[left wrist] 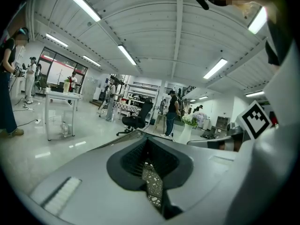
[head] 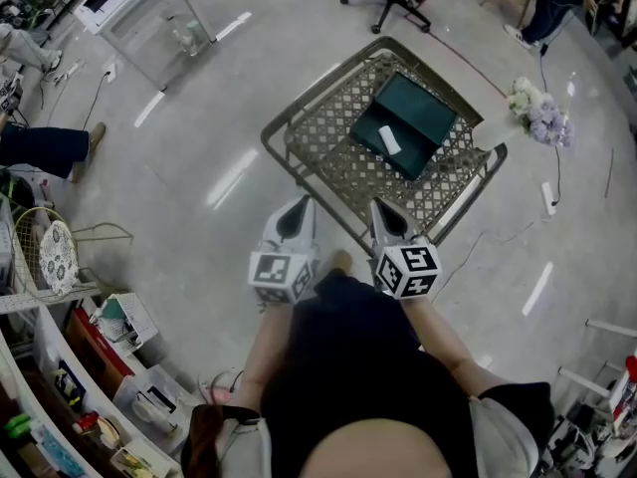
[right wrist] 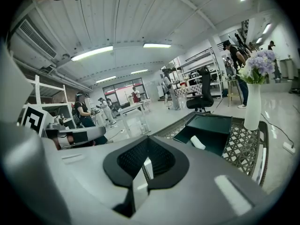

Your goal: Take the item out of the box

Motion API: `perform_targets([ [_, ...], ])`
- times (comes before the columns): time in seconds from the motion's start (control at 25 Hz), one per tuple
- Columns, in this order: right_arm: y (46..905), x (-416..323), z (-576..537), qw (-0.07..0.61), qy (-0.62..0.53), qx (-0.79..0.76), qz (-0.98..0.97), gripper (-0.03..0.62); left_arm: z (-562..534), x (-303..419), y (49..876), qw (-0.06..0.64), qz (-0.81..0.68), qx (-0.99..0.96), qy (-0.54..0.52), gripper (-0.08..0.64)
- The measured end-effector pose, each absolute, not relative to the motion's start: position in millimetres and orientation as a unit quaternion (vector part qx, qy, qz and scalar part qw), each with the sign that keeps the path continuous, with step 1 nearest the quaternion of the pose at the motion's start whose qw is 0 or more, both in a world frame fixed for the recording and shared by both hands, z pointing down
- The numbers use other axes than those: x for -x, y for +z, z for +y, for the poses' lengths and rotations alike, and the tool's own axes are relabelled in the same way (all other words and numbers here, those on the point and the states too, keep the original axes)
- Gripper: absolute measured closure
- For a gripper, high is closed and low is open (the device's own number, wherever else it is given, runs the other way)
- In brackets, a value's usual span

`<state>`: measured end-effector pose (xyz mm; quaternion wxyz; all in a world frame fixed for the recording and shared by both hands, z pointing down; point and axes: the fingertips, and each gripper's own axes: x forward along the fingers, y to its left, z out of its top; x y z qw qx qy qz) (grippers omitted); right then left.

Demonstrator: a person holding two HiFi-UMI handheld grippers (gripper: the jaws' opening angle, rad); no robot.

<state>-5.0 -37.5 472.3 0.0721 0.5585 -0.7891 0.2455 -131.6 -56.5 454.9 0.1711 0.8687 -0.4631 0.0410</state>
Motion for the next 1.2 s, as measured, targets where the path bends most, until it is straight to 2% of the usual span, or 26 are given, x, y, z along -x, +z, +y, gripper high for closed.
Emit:
perform_targets([
  [0.56, 482.9, -28.4, -72.8, 0.061, 0.252, -0.584, -0.769, 0.592, -91.9, 97.7, 465.3, 0.169, -0.434, -0.883, 0.052, 0.549],
  [1.2, 488.1, -36.0, -89.5, 0.061, 0.248, -0.583, -0.771, 0.592, -101.7, 93.9, 472.6, 0.168, -0.431, -0.885, 0.057, 0.549],
])
